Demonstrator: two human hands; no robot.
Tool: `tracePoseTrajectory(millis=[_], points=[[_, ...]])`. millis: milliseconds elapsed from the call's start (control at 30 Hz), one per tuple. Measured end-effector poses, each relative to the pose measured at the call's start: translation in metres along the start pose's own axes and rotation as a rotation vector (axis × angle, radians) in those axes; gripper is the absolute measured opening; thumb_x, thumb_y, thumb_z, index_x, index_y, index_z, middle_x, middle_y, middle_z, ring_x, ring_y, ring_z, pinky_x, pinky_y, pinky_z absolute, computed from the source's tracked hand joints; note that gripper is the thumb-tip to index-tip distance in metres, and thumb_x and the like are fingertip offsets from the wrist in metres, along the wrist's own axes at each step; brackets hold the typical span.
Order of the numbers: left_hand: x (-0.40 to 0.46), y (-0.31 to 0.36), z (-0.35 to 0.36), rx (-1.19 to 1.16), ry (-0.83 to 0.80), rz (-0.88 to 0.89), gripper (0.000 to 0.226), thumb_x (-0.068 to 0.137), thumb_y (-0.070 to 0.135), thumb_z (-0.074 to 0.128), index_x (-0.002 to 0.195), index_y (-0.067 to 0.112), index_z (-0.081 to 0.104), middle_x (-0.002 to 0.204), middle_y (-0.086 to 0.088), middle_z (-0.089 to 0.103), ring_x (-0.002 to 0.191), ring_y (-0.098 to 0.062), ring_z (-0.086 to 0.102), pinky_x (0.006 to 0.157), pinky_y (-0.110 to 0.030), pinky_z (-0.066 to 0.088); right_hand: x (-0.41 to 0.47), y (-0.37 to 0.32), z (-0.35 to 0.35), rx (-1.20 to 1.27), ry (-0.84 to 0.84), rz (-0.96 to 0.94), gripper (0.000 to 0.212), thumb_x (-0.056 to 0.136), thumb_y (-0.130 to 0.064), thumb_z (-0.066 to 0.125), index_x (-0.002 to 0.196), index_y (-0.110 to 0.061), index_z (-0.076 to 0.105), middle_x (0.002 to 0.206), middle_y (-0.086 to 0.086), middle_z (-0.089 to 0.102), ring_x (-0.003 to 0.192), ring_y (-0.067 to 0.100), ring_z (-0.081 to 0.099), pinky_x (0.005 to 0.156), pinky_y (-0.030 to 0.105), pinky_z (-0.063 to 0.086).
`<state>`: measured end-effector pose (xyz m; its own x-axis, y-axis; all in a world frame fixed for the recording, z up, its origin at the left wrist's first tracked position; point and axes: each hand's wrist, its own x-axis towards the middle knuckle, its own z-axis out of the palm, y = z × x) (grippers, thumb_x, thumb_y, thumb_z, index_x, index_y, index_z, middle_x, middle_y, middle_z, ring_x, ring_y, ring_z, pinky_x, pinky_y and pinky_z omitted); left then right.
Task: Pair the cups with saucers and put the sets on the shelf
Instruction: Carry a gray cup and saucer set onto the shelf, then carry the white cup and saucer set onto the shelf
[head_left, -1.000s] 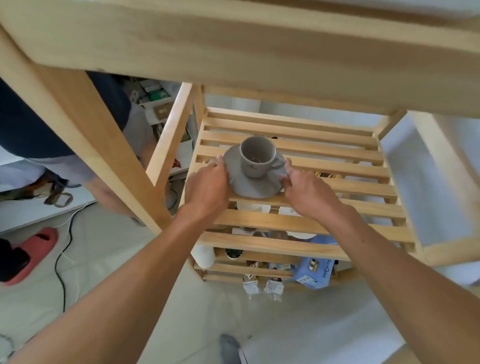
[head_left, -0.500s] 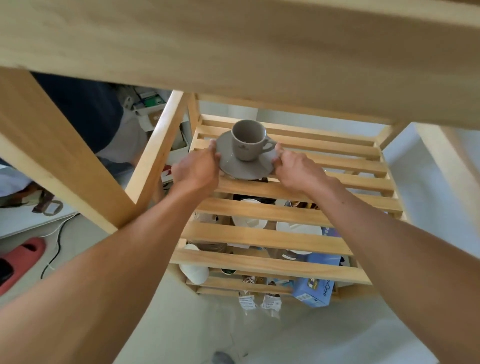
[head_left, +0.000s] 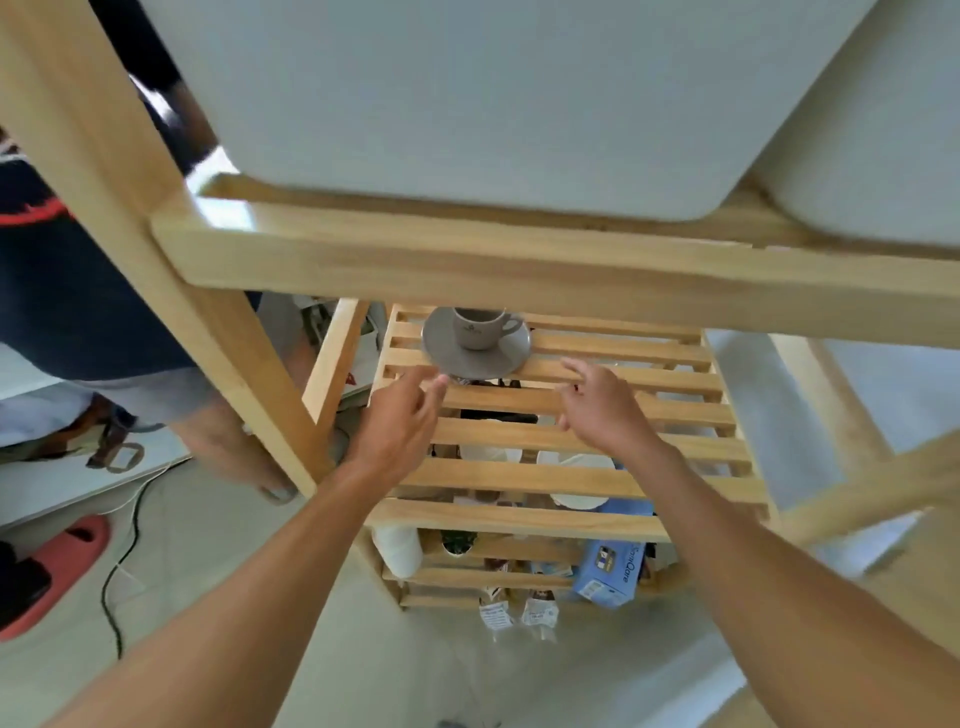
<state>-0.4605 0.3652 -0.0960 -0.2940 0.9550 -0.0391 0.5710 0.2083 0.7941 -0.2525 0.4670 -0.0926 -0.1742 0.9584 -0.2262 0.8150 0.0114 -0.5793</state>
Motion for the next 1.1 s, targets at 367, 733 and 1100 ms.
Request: tracePoseTrajectory(millis=[367,733,1100], points=[[-0.163,0.084,-0.028,0.000,-0.080,0.169,0.049,0.100,0.055,0.036,0.131,0.023,0.057,0.102,0.002,0.071,0.092,-0.011,0.067,0.086,-0.041,0.057,-0.226,-0.001,-0.063,0.537,0.146,-0.043,0.032,0.104,-0.027,0.048,0.130,-0.043,0.058,0.074,-0.002,0.069,0.058,0.007,0.061,0.055,0.026,0.051],[-0.295,0.143,0.047,-0.134,-0.297,0.292,0.058,0.096,0.063,0.040,0.134,0.022,0.058,0.107,0.012,0.068,0.095,0.000,0.063,0.080,-0.024,0.052,-0.428,0.091,-0.064,0.691,0.492,0.094,0.036,0.102,-0.014,0.049,0.116,-0.041,0.068,0.058,0.002,0.059,0.051,0.014,0.051,0.054,0.040,0.051],[-0.348,0.188,0.159,-0.140,-0.652,0.363,0.056,0.092,0.060,0.046,0.132,0.024,0.061,0.101,0.009,0.069,0.091,0.001,0.062,0.078,-0.022,0.051,-0.534,0.178,-0.031,0.696,1.065,0.634,0.048,0.098,-0.002,0.043,0.105,-0.046,0.063,0.066,0.009,0.061,0.052,0.018,0.056,0.055,0.038,0.051]])
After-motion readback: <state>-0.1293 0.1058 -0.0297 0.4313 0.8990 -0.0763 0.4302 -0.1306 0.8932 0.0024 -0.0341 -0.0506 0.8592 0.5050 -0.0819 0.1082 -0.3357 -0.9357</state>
